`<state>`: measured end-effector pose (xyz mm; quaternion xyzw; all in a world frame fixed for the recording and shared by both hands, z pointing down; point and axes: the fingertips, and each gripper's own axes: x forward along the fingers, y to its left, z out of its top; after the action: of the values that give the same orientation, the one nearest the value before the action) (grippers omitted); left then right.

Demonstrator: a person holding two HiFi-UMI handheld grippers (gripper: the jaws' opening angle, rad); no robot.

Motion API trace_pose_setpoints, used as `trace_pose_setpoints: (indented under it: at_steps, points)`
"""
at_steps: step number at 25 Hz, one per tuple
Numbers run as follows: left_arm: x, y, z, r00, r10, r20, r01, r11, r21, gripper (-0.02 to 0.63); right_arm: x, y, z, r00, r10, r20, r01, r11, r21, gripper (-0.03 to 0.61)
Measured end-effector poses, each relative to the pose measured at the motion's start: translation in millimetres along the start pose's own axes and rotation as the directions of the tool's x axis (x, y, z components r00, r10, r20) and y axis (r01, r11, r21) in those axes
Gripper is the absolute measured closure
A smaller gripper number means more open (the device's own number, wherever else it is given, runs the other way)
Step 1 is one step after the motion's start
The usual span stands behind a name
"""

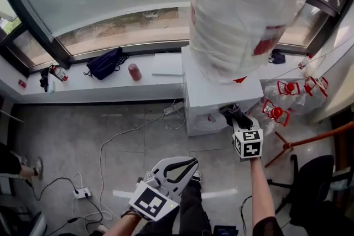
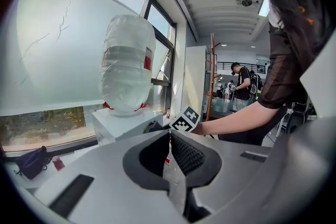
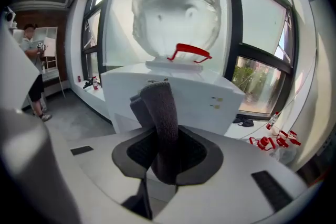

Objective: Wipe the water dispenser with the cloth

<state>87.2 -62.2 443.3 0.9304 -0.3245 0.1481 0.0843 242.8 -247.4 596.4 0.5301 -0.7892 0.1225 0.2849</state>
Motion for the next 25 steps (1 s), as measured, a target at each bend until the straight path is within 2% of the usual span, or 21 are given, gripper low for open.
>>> trace_pose_setpoints:
  at_steps: [7, 9, 11, 14, 18, 22, 25]
  points:
    - [25, -3, 3, 0.999, -0.036, -0.002, 0.036, 0.999, -0.001, 0.592, -12, -99, -26, 0.987, -0.152, -0.049, 0.154, 0.987, 0.05, 0.474]
    - [28, -3, 3, 0.999, -0.041, 0.0, 0.041, 0.999, -0.003, 0.592, -15, -114, -33, 0.983, -0.176, -0.059, 0.179, 0.982, 0.061, 0.474]
    - [31, -2, 1, 0.999, -0.043, 0.003, 0.043, 0.999, -0.003, 0.592, -17, -113, -40, 0.985, -0.162, -0.055, 0.166, 0.983, 0.076, 0.474]
    - [33, 3, -5, 0.999, -0.047, -0.002, 0.047, 0.999, 0.007, 0.592, -18, -81, -59, 0.995, -0.086, -0.054, 0.09, 0.993, 0.078, 0.474]
    - [33, 13, -18, 0.999, -0.037, -0.008, 0.037, 0.999, 0.008, 0.592, -11, -16, -94, 0.996, -0.006, -0.093, 0.008, 1.0, 0.02, 0.474]
    - [36, 23, -36, 1.0, -0.026, -0.012, 0.026, 1.0, 0.015, 0.592, 17, 51, -124, 0.984, 0.127, -0.128, -0.126, 0.992, 0.014, 0.474]
    - [38, 33, -56, 1.0, -0.006, -0.014, 0.006, 1.0, 0.011, 0.592, 50, 87, -138, 0.974, 0.183, -0.133, -0.183, 0.983, 0.011, 0.474]
